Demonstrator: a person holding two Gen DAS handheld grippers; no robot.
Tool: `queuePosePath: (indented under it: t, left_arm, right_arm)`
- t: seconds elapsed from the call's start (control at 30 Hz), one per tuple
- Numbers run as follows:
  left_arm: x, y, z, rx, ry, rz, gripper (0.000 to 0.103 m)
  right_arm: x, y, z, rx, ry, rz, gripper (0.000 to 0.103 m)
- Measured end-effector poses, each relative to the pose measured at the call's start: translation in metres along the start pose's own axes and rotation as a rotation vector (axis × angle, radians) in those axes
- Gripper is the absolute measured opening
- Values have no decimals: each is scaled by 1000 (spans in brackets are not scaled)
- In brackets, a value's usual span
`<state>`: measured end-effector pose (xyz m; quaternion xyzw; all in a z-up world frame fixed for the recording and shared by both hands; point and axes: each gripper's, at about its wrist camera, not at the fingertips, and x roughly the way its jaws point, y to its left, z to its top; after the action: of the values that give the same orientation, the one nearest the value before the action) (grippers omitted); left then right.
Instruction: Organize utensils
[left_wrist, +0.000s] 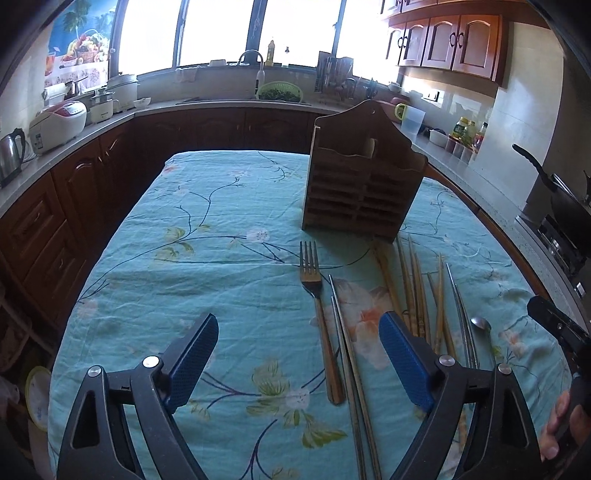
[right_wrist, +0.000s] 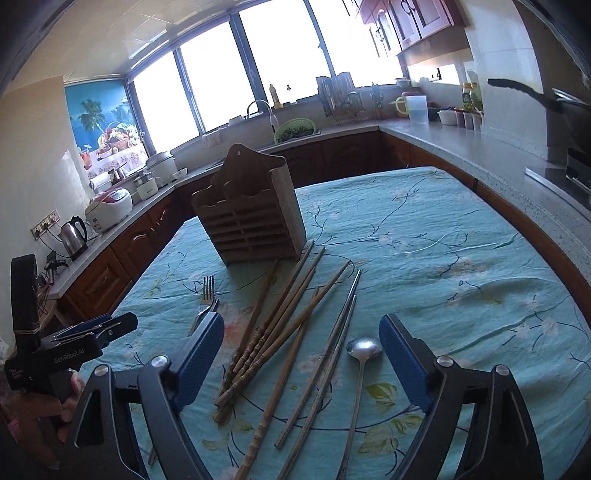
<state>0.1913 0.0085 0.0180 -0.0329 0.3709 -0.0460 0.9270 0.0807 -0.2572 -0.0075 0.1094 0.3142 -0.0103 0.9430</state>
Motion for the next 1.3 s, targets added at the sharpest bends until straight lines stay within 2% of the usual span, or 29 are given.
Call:
queuePosePath:
  t: [0.07,0.17,0.43,0.5,0.63,0.73,0.77,0.83,0.9,0.93,1.07,1.17,1.3]
  left_arm:
    - [12,2,9,-7,-3,-12,81]
    - [35,3,24,4,20,-13,76]
    - [109,5,55,101,122,33,66]
    - [128,6,63,111,150,36,61]
    - [162,11,77,115,178,18,55]
    - [179,17,83,97,206,-24,43]
    - [182,17,83,86,211,-42,36]
    - [188,18,85,72,217,-80,31]
    - [192,18,85,69,218,-107,15]
    - [193,16,84,77,215,-111,13]
    - [189,13,82,95,196,-113,11]
    - [178,15,82,86,179,-121,3]
    - [163,15,81,92,156,-118,2]
  right_arm:
    - [17,-4,9,29,45,35,67]
    - [43,-9,22,64,108,66,53]
    - [110,-24,40,144,251,76,40]
    - [123,-29,41,167,282,71,34]
    - [147,-40,43,203,338,48,30]
    - [159,-51,41,239,371,38,25]
    - [160,-53,41,248,366,42,23]
    - [162,-54,44,248,364,40,23]
    - [163,-53,46,243,360,32,17]
    - [164,-54,46,238,357,23,10]
    - [171,-55,50,226,347,10,5]
    - [163,-54,53,230,320,27,5]
    - [146,-50,58,216,287,46,5]
